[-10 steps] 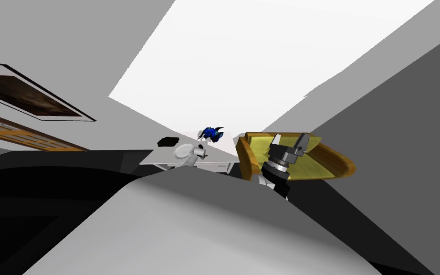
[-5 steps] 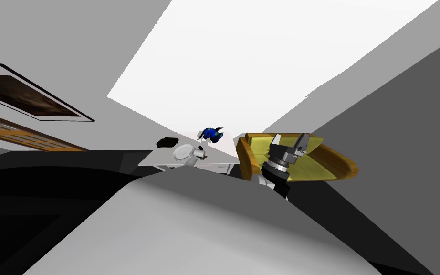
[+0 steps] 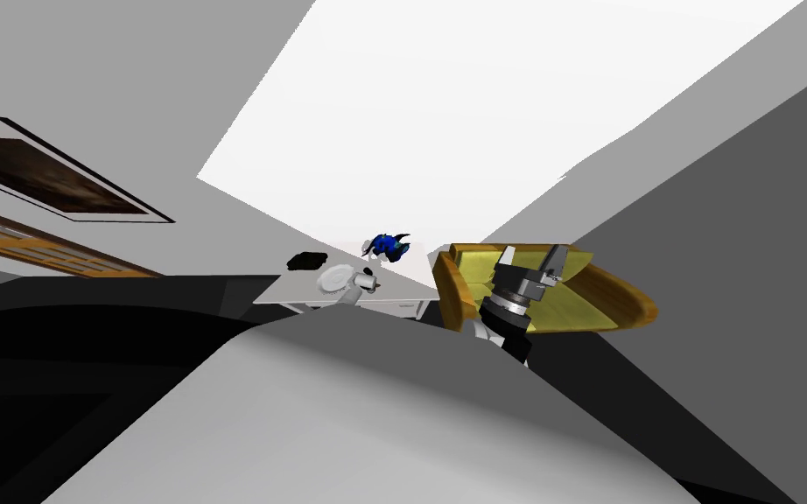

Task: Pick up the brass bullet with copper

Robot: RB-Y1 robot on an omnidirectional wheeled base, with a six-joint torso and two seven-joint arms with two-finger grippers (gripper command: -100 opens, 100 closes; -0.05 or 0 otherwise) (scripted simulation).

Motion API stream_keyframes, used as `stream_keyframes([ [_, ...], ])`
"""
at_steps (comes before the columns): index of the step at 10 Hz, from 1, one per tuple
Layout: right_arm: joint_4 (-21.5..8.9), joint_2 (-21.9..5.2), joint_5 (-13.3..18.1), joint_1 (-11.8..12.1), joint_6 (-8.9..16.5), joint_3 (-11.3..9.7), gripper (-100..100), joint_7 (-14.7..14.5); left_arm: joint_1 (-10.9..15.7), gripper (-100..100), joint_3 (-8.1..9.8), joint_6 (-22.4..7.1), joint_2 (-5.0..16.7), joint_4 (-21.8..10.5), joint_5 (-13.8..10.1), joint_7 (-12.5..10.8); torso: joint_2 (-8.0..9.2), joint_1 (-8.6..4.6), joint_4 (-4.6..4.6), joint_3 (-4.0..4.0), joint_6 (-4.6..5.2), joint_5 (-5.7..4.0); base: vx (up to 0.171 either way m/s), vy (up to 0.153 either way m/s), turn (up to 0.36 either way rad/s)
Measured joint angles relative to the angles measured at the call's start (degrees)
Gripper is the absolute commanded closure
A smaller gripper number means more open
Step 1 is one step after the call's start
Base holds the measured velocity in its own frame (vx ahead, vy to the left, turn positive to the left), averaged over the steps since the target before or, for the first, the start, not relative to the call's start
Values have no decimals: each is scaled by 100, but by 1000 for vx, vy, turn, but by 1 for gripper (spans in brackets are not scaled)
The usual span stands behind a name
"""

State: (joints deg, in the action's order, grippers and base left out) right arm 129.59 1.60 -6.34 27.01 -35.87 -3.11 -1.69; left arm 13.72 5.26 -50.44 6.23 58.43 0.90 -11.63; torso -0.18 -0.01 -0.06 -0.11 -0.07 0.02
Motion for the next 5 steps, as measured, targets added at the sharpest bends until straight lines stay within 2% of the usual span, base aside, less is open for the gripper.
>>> stream_keyframes([
  [4,0,0,0,-1,0,0,0,0,49,100,-3,-355,13,297,-6,-23,19,1,4,11,-1,-1,-39,3,-7],
  [5,0,0,0,0,0,0,0,0,49,0,-3,-381,14,311,-7,-23,11,1,2,7,-1,0,0,0,0],
])
